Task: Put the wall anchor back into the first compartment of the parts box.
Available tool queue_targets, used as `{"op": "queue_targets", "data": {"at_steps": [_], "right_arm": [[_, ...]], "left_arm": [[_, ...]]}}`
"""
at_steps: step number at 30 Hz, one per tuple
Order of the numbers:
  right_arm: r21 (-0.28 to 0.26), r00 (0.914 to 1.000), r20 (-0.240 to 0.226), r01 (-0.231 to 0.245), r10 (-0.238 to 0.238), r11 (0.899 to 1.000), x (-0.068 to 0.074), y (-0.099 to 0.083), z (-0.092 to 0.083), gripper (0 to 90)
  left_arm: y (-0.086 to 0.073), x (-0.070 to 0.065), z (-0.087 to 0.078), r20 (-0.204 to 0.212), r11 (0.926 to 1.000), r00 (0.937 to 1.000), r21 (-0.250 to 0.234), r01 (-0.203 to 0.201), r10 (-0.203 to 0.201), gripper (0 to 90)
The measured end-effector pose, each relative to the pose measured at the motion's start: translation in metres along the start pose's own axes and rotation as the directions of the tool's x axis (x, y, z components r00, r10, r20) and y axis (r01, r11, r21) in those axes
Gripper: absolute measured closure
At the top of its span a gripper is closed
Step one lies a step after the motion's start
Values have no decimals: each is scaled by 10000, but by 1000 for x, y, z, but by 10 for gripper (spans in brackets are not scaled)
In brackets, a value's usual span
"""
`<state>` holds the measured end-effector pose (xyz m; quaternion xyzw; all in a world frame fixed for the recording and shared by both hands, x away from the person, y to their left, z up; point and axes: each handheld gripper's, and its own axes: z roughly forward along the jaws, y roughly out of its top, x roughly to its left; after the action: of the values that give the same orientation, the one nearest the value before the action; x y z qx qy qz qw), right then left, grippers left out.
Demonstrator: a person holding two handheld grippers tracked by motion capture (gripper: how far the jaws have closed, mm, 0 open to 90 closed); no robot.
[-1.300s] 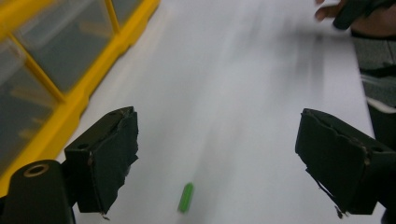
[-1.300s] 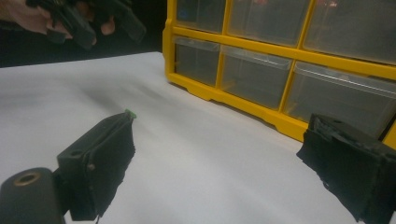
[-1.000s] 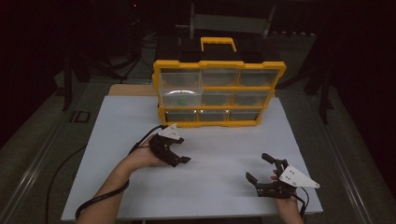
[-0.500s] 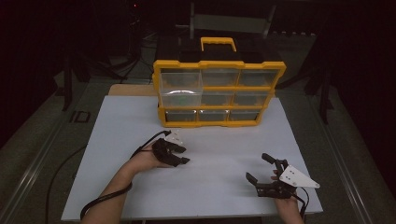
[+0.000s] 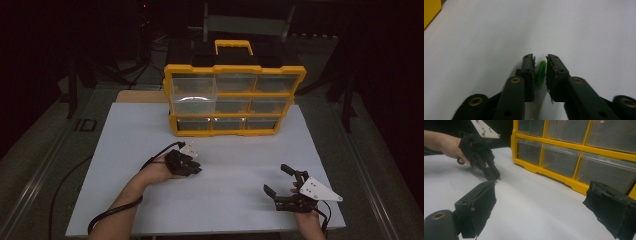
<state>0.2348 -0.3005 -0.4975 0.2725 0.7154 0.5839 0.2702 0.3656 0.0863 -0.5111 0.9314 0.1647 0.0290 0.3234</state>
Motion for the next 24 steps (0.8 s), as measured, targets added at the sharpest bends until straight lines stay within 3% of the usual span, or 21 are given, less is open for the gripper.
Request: {"op": "queue_targets", "data": {"at_steps": [7,9,12,18,24], "right_arm": [[-12,10000,6,5,-5,10000,0,0,0,89],[-30,10000,13,3,-3,10000,0,0,0,89],[-21,10000,-4,9,-9,10000,0,0,0,89],[-21,10000,16,-10,10,10000,0,0,0,89],[-17,10000,5,4,-4,10000,1,0,1,89]], "left_arm": [[2,0,0,168,9999,9998,100,128,-129,838],[5,-1,-1,274,9992,9996,379,-89,78,843],[7,-4,-3,360,9991,9992,380,-165,152,843],[13,-6,-17,437,9981,9983,459,-405,385,843],[23,-9,-43,570,9975,9965,332,-626,606,843]]}}
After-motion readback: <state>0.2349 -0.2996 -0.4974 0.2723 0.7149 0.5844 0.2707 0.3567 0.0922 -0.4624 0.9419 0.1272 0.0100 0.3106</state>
